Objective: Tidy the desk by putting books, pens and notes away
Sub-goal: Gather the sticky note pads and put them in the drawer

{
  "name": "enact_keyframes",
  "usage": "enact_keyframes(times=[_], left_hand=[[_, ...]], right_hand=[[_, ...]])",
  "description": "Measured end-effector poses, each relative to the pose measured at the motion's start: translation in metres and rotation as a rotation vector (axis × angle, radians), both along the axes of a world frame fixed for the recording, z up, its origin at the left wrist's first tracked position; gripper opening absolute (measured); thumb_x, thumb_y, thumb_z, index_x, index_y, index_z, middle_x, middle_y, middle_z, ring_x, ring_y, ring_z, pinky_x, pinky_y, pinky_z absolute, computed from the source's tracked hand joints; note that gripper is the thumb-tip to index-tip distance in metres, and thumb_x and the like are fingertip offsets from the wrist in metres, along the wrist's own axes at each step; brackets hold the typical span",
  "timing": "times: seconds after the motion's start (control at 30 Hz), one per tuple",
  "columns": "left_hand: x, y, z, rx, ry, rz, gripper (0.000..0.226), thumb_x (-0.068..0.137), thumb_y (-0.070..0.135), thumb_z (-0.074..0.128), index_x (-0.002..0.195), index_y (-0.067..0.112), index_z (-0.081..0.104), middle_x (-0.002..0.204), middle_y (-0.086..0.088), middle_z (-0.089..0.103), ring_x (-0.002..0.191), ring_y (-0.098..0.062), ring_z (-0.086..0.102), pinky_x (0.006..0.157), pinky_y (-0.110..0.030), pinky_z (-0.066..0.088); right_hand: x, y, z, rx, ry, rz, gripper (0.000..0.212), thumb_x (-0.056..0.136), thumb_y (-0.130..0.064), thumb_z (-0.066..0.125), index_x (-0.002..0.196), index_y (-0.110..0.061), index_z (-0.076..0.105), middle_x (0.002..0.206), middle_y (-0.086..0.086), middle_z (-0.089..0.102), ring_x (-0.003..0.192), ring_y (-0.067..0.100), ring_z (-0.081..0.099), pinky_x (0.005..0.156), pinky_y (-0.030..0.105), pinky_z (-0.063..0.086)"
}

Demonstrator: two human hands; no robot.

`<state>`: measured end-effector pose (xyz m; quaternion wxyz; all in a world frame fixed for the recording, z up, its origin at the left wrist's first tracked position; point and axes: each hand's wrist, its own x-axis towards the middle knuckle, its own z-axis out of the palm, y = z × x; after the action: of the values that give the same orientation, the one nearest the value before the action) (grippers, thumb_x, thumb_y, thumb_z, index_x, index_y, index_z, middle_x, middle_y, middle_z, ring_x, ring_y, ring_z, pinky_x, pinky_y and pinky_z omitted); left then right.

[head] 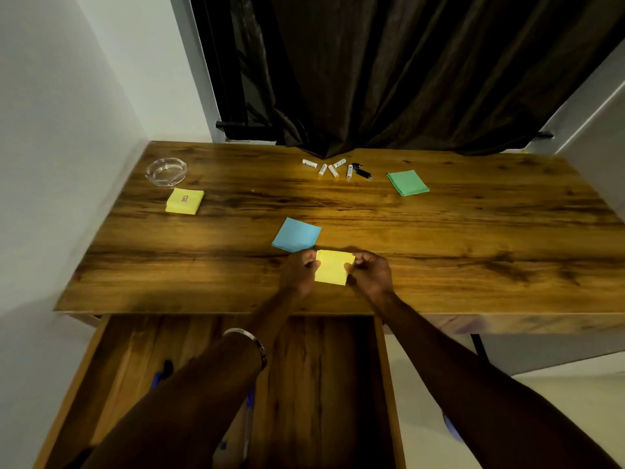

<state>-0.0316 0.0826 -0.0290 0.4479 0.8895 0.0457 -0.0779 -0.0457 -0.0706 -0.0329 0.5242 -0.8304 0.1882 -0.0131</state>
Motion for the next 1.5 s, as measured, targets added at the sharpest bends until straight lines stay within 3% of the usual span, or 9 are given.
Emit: enact_keyframes(times=[0.2, 0.5, 0.6, 0.7, 0.8, 0.97, 1.03, 1.2, 1.5], left_hand=[[-0.008, 0.002, -0.015, 0.131, -0.025, -0.042, 0.033, 0.096, 0.021, 0.053, 0.126, 0.008, 0.059, 0.125, -0.009, 0.063, 0.117, -0.021, 0.057, 0.094, -0.026, 0.042], [0.001, 0.011, -0.002, 0.039, -0.165, 0.006, 0.028, 0.095, 0.016, 0.053, 0.119, 0.005, 0.061, 0.12, -0.01, 0.065, 0.113, -0.022, 0.059, 0.092, -0.025, 0.042], [0.0, 0.017, -0.013, 0.111, -0.102, -0.027, 0.026, 0.094, 0.019, 0.054, 0.115, 0.006, 0.064, 0.116, -0.011, 0.067, 0.109, -0.022, 0.06, 0.091, -0.028, 0.044], [-0.003, 0.016, -0.011, 0.068, -0.103, -0.004, 0.026, 0.094, 0.019, 0.054, 0.116, 0.008, 0.062, 0.118, -0.008, 0.066, 0.11, -0.02, 0.06, 0.089, -0.024, 0.042], [-0.006, 0.014, -0.008, 0.0, -0.08, -0.015, 0.031, 0.094, 0.016, 0.055, 0.124, 0.007, 0.056, 0.122, -0.008, 0.063, 0.115, -0.02, 0.058, 0.09, -0.024, 0.042], [-0.022, 0.02, -0.02, -0.047, 0.013, -0.067, 0.029, 0.095, 0.014, 0.053, 0.122, 0.006, 0.054, 0.119, -0.013, 0.062, 0.107, -0.025, 0.061, 0.086, -0.042, 0.053], [-0.034, 0.02, -0.025, -0.037, 0.007, -0.07, 0.027, 0.095, 0.014, 0.052, 0.12, 0.005, 0.054, 0.116, -0.013, 0.063, 0.105, -0.025, 0.061, 0.083, -0.036, 0.052], [-0.06, 0.021, -0.033, -0.008, -0.095, -0.075, 0.025, 0.094, 0.015, 0.053, 0.117, 0.006, 0.057, 0.11, -0.009, 0.066, 0.1, -0.019, 0.061, 0.073, -0.019, 0.037], [-0.106, 0.015, -0.052, -0.033, 0.015, -0.045, 0.023, 0.09, 0.015, 0.055, 0.112, 0.01, 0.06, 0.108, -0.006, 0.068, 0.101, -0.019, 0.063, 0.081, -0.029, 0.047]], right_hand=[[-0.006, 0.001, -0.015, -0.216, 0.009, 0.143, 0.019, 0.09, -0.014, 0.062, 0.105, -0.006, 0.072, 0.103, 0.008, 0.072, 0.095, 0.016, 0.062, 0.079, 0.02, 0.039], [0.008, 0.009, -0.008, -0.007, -0.152, 0.079, 0.02, 0.087, -0.005, 0.063, 0.104, -0.006, 0.074, 0.105, 0.005, 0.073, 0.097, 0.015, 0.065, 0.091, 0.029, 0.05], [0.008, 0.008, -0.02, -0.089, -0.091, 0.14, 0.012, 0.087, -0.01, 0.065, 0.089, -0.012, 0.076, 0.092, 0.003, 0.074, 0.089, 0.017, 0.065, 0.084, 0.029, 0.05], [0.005, 0.008, -0.019, -0.11, -0.121, 0.119, 0.038, 0.088, -0.01, 0.064, 0.06, -0.033, 0.051, 0.065, -0.012, 0.053, 0.068, 0.006, 0.049, 0.069, 0.024, 0.04], [-0.001, 0.01, -0.019, -0.089, -0.123, 0.125, 0.042, 0.089, -0.009, 0.063, 0.057, -0.028, 0.043, 0.056, -0.013, 0.043, 0.057, 0.003, 0.039, 0.062, 0.027, 0.036], [-0.021, 0.01, -0.028, 0.0, -0.036, 0.153, 0.03, 0.088, -0.004, 0.06, 0.068, -0.026, 0.058, 0.063, -0.014, 0.054, 0.062, 0.0, 0.047, 0.069, 0.027, 0.039], [-0.032, 0.01, -0.033, 0.037, -0.029, 0.138, 0.022, 0.088, -0.007, 0.06, 0.077, -0.026, 0.064, 0.067, -0.013, 0.06, 0.066, 0.003, 0.053, 0.071, 0.029, 0.043], [-0.056, 0.014, -0.032, 0.034, -0.005, 0.085, 0.031, 0.085, -0.008, 0.061, 0.061, -0.026, 0.057, 0.064, -0.012, 0.057, 0.07, 0.007, 0.052, 0.076, 0.032, 0.044], [-0.1, 0.004, -0.036, -0.049, 0.085, 0.175, 0.005, 0.085, -0.012, 0.064, 0.08, -0.012, 0.064, 0.092, 0.01, 0.068, 0.09, 0.021, 0.063, 0.088, 0.042, 0.052]])
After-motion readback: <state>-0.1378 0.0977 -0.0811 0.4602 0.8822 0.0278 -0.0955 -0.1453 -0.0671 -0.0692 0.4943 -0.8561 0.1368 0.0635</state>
